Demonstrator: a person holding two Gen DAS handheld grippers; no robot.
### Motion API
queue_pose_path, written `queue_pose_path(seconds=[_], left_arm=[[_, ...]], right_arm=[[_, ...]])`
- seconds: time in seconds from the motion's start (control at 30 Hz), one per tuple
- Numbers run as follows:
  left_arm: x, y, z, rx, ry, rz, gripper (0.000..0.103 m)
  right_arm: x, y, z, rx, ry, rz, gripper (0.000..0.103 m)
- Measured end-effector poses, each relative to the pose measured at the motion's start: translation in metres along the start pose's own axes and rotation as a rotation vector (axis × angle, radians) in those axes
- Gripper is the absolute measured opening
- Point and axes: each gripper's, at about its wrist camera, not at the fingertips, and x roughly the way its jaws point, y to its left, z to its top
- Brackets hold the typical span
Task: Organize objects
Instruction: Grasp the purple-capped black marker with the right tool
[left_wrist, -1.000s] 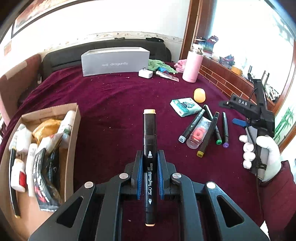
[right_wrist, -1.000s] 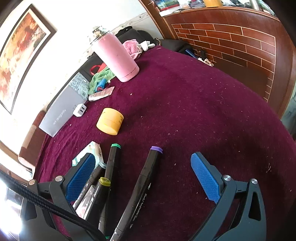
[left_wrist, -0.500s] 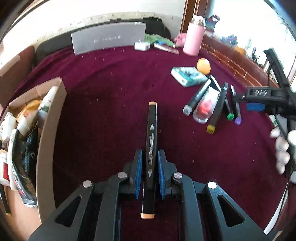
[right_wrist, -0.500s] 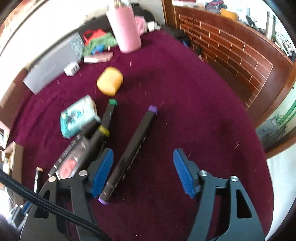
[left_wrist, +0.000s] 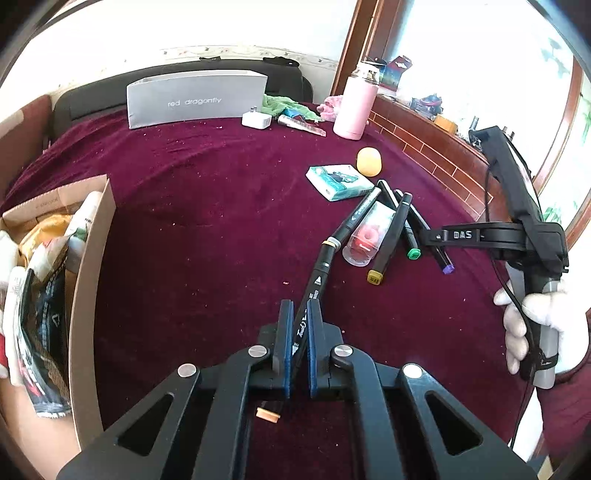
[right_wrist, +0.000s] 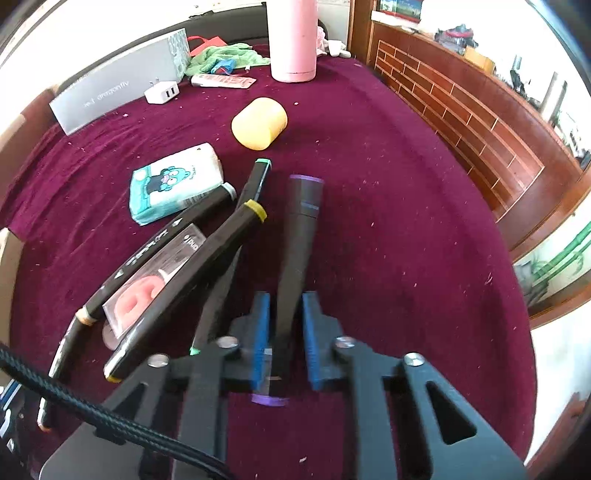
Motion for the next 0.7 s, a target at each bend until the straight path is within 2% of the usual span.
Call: queue_pose_path(seconds=[0.1, 0.2, 0.27, 0.33, 0.4, 0.5, 0.57, 0.63, 0.67, 0.7], left_arm=[[-0.002, 0.004, -0.002, -0.021, 0.012, -0.014, 0.003], [0.003, 0.004, -0.002, -0.02, 0.034, 0.003, 0.003], [0.007, -0.001, 0.0, 0.006, 0.041, 0.034, 0.003], [0.009, -0.01, 0.005, 0.061, 0.024, 0.051, 0.008], [0.019, -0.018, 0.01, 0.122, 0.057, 0.073, 0.035], [0.047, -0.03, 0.01, 0.211, 0.139, 0.103, 0.05], [0.051, -0.037, 0.012, 0.246, 0.132, 0.144, 0.053], [0.053, -0.034, 0.014, 0.208, 0.13, 0.122, 0.048], [0.051, -0.034, 0.014, 0.21, 0.127, 0.118, 0.033], [0.048, -0.033, 0.013, 0.21, 0.121, 0.108, 0.011]], right_arm=[[-0.007, -0.008, -0.007, 0.045, 0.003, 0.069, 0.012], [-0.016, -0.018, -0.015, 0.071, -0.008, 0.114, 0.012], [-0.017, -0.017, -0.018, 0.08, -0.001, 0.143, 0.012], [-0.017, -0.018, -0.021, 0.072, -0.002, 0.134, 0.012], [-0.012, -0.018, -0.02, 0.06, 0.007, 0.133, 0.013], [-0.011, -0.015, -0.018, 0.056, 0.009, 0.132, 0.013], [-0.011, -0.015, -0.019, 0.054, 0.01, 0.131, 0.013], [-0.011, -0.013, -0.019, 0.045, 0.011, 0.122, 0.013], [-0.01, -0.013, -0.018, 0.042, 0.01, 0.119, 0.013], [-0.01, -0.012, -0.018, 0.036, 0.008, 0.115, 0.013]])
